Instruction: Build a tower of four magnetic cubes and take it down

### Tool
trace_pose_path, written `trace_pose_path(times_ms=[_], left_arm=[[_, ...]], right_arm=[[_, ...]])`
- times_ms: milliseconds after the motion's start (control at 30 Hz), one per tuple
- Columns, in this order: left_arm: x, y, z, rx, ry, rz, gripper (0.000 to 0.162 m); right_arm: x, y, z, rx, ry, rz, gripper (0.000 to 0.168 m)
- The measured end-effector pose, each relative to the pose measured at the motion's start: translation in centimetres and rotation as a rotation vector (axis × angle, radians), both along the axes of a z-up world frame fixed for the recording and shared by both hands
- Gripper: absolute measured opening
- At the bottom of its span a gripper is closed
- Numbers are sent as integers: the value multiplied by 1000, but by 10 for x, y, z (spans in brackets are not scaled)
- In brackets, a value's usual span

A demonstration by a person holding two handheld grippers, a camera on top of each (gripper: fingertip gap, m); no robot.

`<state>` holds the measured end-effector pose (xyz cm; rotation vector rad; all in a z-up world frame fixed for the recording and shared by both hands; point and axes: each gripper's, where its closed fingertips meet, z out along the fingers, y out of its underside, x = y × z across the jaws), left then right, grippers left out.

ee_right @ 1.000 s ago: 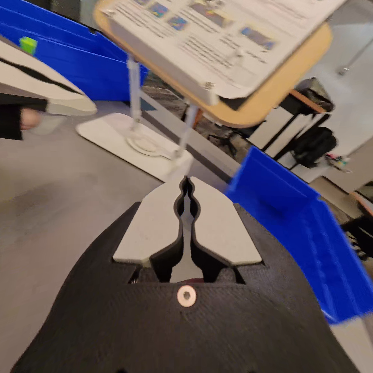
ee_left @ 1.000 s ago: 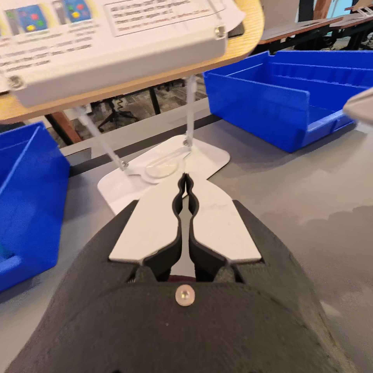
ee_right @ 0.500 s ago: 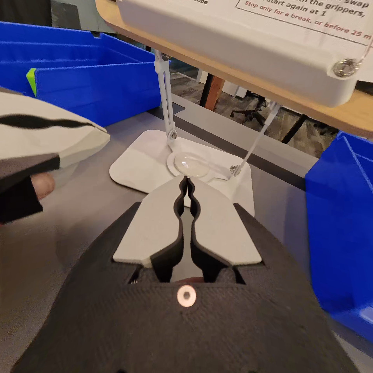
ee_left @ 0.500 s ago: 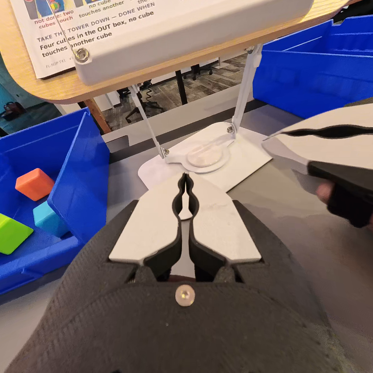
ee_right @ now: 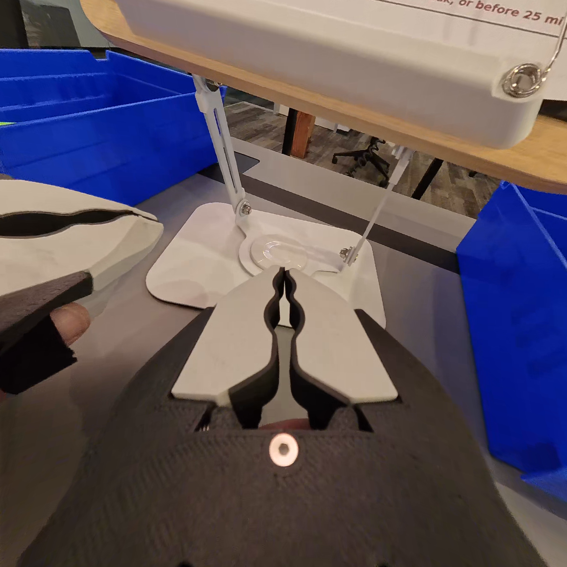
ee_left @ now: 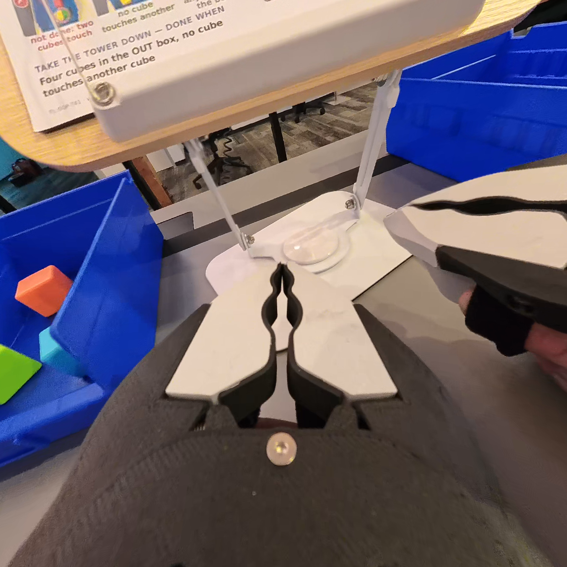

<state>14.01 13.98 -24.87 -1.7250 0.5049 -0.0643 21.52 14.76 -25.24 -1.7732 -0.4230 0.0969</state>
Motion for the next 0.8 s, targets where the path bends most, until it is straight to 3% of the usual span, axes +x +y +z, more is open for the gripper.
trace_pose_path(times_ms=[800], left_arm=[[8, 9, 0, 4, 6, -11, 0]], right_arm=[[-2, -1, 0, -1, -5, 19, 0]])
